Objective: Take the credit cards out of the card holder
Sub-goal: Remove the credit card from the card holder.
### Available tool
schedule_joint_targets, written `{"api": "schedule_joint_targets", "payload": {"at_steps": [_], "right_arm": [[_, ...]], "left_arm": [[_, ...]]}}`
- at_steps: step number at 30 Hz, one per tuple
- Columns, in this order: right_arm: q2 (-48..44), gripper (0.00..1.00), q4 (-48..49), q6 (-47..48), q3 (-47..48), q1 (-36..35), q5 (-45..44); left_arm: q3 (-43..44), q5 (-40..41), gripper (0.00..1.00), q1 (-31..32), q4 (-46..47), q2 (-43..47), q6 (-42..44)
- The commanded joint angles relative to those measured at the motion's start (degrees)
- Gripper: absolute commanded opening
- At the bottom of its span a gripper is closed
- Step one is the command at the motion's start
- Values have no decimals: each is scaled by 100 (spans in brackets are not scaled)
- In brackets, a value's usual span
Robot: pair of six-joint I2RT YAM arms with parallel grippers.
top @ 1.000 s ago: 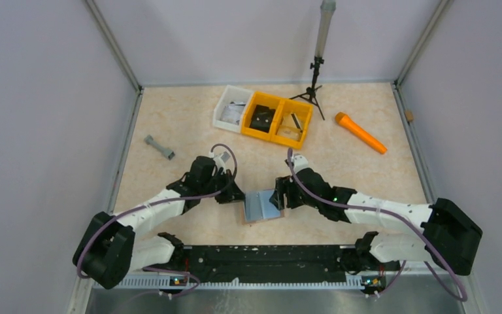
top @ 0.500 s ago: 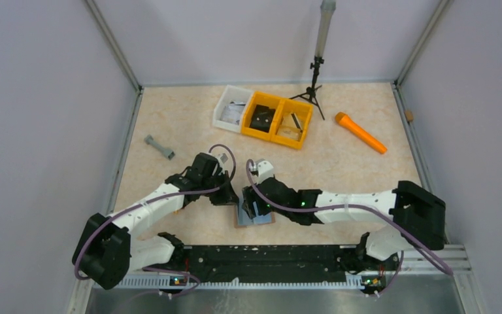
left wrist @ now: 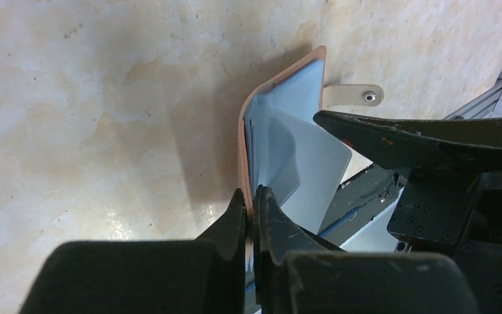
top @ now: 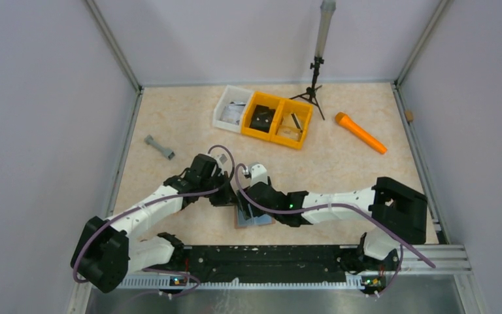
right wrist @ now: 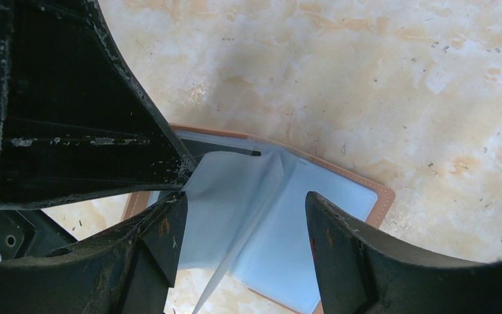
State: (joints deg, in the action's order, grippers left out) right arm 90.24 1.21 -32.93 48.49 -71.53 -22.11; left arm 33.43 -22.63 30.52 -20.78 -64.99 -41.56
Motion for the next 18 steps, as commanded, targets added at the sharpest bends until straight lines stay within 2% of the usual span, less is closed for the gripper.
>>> {"api": "schedule_joint_targets", "payload": {"at_steps": [1, 5, 14, 18], "right_arm": [[27, 68, 362, -93, 180, -103, -85], [77, 68, -63, -78, 319, -120, -459], [485, 68, -1750, -207, 618, -117, -1596], [327, 68, -2321, -343, 550, -118, -2135]], "left_arm": [[-59, -273, 0, 27, 334, 125, -174], [-65, -363, 0, 30, 389, 114, -194], [-26, -420, 0, 32, 300, 267, -191], [28, -250, 0, 30, 120, 268, -105]]}}
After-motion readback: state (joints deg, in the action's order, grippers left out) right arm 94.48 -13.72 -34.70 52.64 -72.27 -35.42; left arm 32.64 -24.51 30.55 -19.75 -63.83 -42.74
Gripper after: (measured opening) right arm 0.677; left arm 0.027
